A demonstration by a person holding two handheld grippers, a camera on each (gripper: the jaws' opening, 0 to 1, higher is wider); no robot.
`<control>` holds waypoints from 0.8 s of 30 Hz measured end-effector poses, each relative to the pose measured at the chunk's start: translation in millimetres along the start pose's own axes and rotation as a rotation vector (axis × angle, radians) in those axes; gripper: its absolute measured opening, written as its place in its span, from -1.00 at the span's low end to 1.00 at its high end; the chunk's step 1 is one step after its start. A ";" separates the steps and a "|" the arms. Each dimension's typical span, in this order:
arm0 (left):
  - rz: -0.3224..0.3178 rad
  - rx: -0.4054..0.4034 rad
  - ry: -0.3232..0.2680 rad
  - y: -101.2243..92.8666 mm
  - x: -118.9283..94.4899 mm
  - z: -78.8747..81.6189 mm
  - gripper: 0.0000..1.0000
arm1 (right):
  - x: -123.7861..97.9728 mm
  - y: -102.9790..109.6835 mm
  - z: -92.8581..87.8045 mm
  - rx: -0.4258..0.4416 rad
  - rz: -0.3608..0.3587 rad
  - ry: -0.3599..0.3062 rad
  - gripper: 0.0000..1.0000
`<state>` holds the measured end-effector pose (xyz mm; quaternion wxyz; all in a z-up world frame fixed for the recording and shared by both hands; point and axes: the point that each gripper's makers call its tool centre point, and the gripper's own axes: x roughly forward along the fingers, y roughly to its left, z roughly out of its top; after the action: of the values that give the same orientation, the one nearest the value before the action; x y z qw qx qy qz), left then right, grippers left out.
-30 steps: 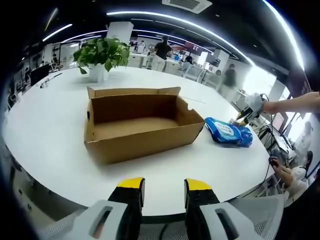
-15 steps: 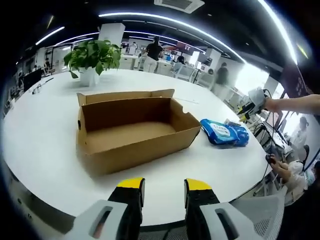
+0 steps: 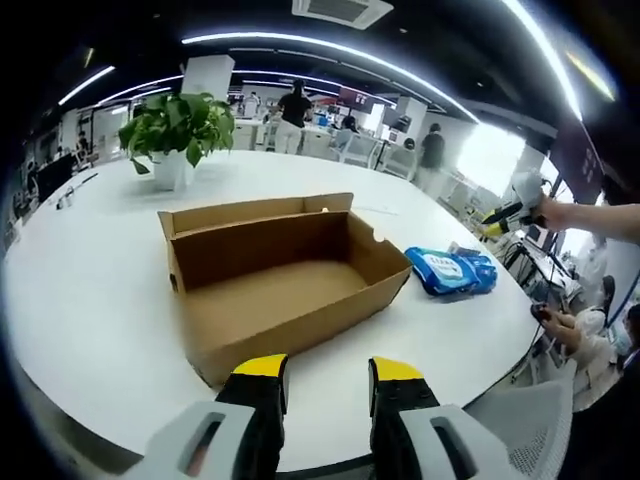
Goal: Operate the shoe box by opening the lid, removing the specified soft item, and placing it in the target area until the item is outside and the box remains undamaged.
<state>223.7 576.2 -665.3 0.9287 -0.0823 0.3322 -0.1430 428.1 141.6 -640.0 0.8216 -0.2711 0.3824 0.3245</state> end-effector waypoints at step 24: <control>-0.102 0.224 0.044 49.3 26.4 48.5 -0.37 | -49.6 133.6 41.3 0.284 0.062 -0.318 -0.26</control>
<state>284.7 617.2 -656.1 0.9161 0.0083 0.3297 -0.2279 323.3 239.9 -603.3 0.8911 -0.0859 0.2979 0.3314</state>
